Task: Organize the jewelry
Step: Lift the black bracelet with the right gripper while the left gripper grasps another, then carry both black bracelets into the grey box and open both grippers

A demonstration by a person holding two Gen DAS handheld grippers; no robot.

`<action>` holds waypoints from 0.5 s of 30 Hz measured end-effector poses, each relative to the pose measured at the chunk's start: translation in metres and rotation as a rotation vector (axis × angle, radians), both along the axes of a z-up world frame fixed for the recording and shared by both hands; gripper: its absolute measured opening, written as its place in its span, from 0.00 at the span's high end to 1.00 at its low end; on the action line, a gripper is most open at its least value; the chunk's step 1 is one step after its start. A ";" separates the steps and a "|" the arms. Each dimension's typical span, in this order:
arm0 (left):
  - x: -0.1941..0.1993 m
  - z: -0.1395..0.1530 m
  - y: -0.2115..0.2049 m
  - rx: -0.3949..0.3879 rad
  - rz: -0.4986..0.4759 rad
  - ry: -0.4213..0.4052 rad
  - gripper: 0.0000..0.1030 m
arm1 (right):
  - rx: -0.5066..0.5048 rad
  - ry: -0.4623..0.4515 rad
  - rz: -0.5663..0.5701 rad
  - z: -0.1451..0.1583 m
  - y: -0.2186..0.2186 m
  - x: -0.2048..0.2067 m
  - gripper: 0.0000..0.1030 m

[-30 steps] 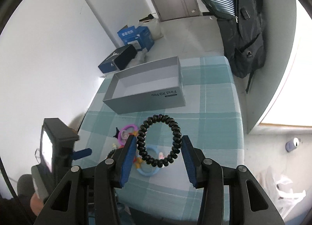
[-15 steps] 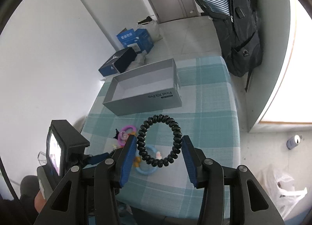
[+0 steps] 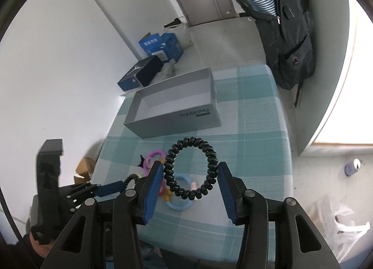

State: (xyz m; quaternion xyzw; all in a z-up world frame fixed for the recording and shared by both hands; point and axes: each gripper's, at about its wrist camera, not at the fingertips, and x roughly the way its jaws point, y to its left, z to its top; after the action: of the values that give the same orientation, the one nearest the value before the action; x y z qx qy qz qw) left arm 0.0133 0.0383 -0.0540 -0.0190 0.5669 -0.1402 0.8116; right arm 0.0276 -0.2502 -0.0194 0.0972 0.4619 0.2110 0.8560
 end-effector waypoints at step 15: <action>0.067 0.068 -0.002 -0.039 0.033 -0.116 0.58 | 0.048 -0.033 0.114 0.062 0.042 0.064 0.54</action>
State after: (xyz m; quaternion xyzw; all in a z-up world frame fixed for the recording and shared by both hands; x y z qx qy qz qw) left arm 0.0805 0.0358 0.0137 -0.0360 0.5155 -0.1390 0.8448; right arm 0.0915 -0.2087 0.0425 0.0878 0.4472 0.2719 0.8476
